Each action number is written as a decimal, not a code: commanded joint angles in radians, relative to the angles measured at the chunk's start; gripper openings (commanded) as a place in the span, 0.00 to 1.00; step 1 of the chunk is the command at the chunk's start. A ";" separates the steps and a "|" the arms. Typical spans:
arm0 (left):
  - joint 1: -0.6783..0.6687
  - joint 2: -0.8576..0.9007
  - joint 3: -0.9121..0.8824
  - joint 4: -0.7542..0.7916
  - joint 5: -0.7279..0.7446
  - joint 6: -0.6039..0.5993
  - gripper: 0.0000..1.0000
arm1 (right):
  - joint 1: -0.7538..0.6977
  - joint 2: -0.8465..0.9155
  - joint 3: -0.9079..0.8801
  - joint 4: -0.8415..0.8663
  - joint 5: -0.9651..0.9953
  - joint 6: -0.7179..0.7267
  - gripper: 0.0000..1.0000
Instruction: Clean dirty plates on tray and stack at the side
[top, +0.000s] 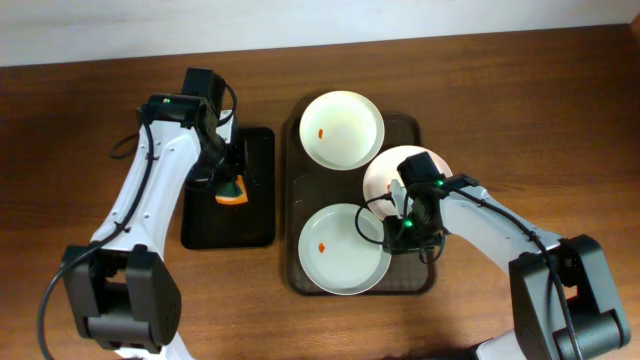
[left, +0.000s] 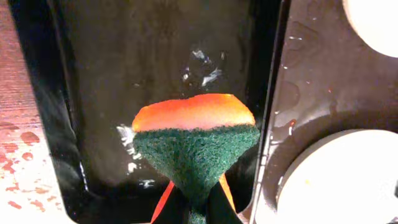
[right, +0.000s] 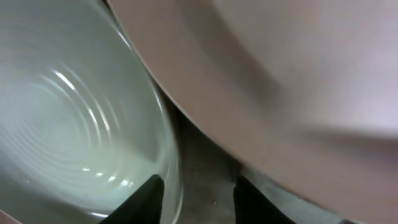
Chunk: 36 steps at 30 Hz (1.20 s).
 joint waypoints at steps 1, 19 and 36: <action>0.002 -0.046 0.014 -0.006 0.074 -0.002 0.00 | 0.009 0.003 -0.002 0.004 0.005 -0.007 0.39; -0.209 -0.046 0.011 -0.005 0.123 -0.063 0.00 | 0.009 0.017 -0.013 0.058 0.117 0.167 0.04; -0.480 -0.008 -0.416 0.520 0.250 -0.403 0.00 | 0.009 0.017 -0.013 0.066 0.164 0.195 0.04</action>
